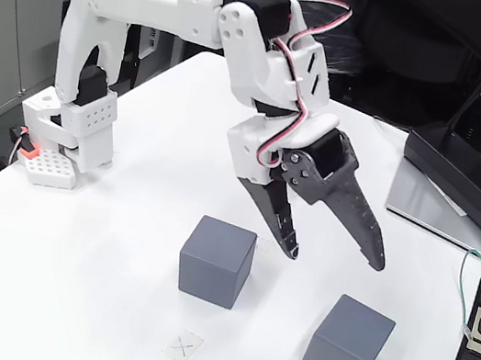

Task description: Stack the three blocks in an ordered color.

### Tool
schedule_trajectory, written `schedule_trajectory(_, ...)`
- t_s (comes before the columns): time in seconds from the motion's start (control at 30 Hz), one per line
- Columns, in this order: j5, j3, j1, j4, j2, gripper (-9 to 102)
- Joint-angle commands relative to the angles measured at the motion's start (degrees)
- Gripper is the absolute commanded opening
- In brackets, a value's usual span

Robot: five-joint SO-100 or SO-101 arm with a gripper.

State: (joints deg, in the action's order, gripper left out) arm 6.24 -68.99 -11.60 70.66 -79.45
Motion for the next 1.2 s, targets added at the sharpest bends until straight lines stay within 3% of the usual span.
schedule_trajectory(0.0,0.7,10.9,-0.2,3.3,4.0,36)
schedule_trajectory(0.47,1.0,35.2,-0.2,10.1,27.2,36)
schedule_trajectory(1.17,1.1,39.0,0.3,9.4,35.1,36)
